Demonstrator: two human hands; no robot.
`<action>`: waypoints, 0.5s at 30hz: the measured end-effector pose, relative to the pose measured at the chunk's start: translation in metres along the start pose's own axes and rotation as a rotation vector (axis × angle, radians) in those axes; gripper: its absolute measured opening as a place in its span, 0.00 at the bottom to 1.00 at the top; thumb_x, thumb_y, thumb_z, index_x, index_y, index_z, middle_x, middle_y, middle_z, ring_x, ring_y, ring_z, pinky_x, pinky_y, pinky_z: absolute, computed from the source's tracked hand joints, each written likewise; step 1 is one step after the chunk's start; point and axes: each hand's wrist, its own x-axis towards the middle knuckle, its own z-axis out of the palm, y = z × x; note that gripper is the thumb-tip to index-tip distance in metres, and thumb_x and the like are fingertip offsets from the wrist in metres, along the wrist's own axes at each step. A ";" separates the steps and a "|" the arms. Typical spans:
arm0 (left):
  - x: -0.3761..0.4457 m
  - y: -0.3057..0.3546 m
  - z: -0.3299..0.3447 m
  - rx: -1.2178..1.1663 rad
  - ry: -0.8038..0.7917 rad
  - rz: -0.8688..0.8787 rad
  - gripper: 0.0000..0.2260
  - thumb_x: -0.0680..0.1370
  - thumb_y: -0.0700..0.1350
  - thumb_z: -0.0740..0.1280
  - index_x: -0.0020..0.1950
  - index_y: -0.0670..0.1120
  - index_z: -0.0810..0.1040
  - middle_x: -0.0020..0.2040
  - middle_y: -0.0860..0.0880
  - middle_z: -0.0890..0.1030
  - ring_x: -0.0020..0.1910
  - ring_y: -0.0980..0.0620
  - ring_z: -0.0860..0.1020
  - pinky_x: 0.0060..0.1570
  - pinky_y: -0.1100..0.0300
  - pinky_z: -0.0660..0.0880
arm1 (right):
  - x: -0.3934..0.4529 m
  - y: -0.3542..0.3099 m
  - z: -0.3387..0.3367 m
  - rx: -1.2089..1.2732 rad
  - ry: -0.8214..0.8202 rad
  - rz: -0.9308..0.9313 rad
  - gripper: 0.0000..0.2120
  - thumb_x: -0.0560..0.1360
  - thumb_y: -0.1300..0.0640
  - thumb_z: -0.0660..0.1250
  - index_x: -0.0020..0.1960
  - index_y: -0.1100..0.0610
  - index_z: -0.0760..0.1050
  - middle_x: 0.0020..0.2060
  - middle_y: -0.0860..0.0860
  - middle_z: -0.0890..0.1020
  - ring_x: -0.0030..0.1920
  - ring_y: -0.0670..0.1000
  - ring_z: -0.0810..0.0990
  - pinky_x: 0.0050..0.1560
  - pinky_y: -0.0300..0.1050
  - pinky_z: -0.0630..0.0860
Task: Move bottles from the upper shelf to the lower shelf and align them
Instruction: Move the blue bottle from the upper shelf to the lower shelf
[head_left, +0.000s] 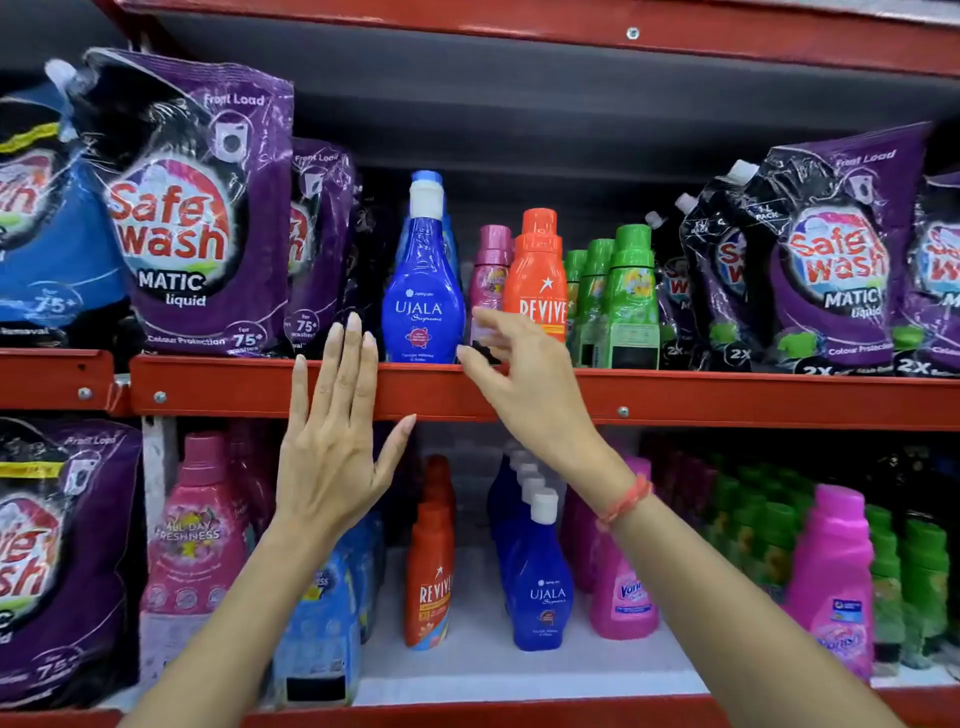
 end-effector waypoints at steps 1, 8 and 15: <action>0.000 -0.001 0.000 0.012 0.000 -0.002 0.33 0.83 0.58 0.51 0.79 0.38 0.50 0.81 0.39 0.53 0.80 0.44 0.50 0.79 0.43 0.48 | 0.007 -0.003 0.007 0.003 -0.014 0.024 0.19 0.76 0.55 0.66 0.66 0.60 0.73 0.61 0.57 0.80 0.60 0.55 0.79 0.62 0.54 0.75; 0.000 -0.008 0.009 0.055 0.017 0.034 0.34 0.82 0.60 0.51 0.79 0.38 0.49 0.81 0.40 0.52 0.81 0.44 0.49 0.78 0.40 0.51 | 0.047 -0.014 0.035 -0.160 -0.025 0.131 0.20 0.75 0.48 0.68 0.59 0.61 0.73 0.56 0.58 0.80 0.56 0.60 0.78 0.55 0.53 0.75; 0.001 -0.009 0.013 0.028 0.054 0.053 0.34 0.82 0.61 0.50 0.79 0.38 0.50 0.80 0.39 0.53 0.80 0.44 0.50 0.79 0.41 0.48 | 0.064 -0.010 0.038 -0.159 -0.019 0.198 0.26 0.69 0.42 0.73 0.56 0.62 0.75 0.56 0.59 0.78 0.55 0.57 0.78 0.54 0.53 0.77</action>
